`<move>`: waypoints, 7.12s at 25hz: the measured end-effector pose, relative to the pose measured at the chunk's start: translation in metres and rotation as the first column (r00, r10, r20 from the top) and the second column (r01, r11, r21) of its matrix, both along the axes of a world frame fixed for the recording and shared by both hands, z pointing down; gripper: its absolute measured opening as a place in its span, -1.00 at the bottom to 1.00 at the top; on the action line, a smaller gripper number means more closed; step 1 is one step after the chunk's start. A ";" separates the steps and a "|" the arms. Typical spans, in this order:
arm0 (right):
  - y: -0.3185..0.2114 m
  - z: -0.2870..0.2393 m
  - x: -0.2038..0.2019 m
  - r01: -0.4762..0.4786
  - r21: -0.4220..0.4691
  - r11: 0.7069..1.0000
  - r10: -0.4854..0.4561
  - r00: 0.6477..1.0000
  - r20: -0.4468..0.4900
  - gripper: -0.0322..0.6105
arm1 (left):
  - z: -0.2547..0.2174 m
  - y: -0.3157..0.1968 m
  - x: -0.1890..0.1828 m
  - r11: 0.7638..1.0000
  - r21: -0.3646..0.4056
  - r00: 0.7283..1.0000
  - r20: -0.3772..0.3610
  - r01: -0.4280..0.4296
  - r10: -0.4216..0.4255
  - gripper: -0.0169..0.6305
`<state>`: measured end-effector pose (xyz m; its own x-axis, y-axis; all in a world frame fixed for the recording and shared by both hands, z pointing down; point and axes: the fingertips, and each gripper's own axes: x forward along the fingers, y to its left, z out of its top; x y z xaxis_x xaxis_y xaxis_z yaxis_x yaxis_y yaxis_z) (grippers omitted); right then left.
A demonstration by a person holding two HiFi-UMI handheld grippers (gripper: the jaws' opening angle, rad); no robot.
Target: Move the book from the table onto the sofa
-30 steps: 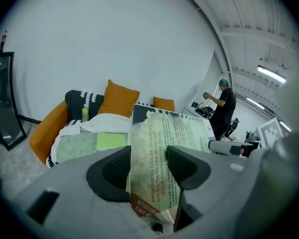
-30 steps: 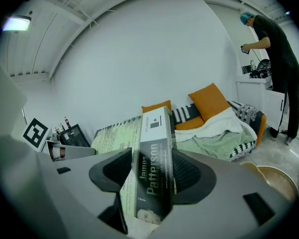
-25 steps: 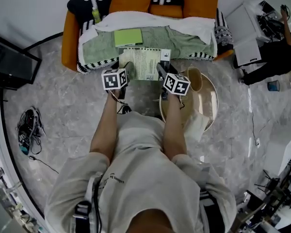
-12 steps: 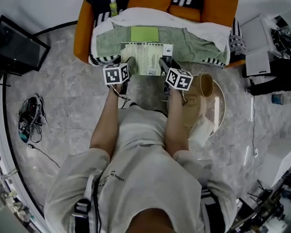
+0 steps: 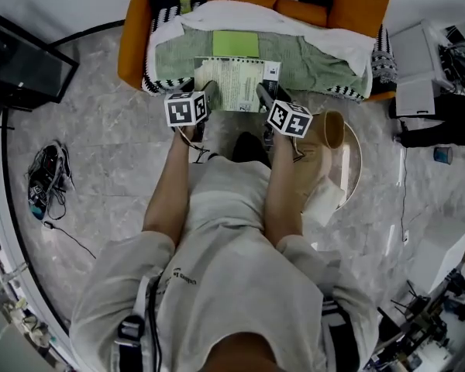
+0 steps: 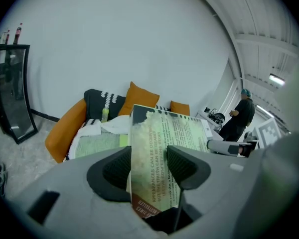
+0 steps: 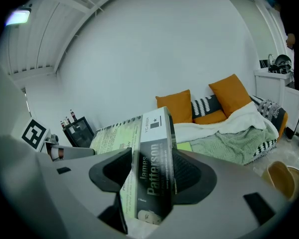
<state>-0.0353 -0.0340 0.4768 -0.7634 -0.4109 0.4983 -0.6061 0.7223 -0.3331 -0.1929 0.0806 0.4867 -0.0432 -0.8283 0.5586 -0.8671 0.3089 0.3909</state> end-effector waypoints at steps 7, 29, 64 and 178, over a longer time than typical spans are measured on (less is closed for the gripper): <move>-0.008 0.006 -0.003 -0.006 -0.007 1.000 0.006 1.000 -0.002 -0.18 | 0.007 -0.010 -0.004 1.000 -0.004 1.000 -0.011 -0.010 0.010 -0.23; -0.119 0.006 -0.079 0.101 -0.049 0.994 -0.102 0.995 -0.015 -0.18 | 0.006 -0.100 -0.064 0.993 -0.029 0.993 -0.039 0.112 -0.113 -0.24; -0.234 0.059 -0.120 0.183 -0.209 0.961 -0.196 0.980 -0.045 -0.18 | 0.033 -0.200 -0.094 0.960 -0.146 0.970 -0.009 0.238 -0.242 -0.24; -0.289 0.125 -0.125 0.107 -0.374 0.921 -0.190 0.962 -0.194 -0.20 | 0.110 -0.269 -0.125 0.952 -0.266 0.952 -0.223 0.149 -0.211 -0.37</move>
<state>-0.1602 -0.3226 0.6014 -0.6542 -0.0641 0.7536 -0.5893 0.6678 -0.4547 -0.3183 -0.1886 0.5962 -0.0142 -0.6568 0.7539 -0.6741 0.5631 0.4779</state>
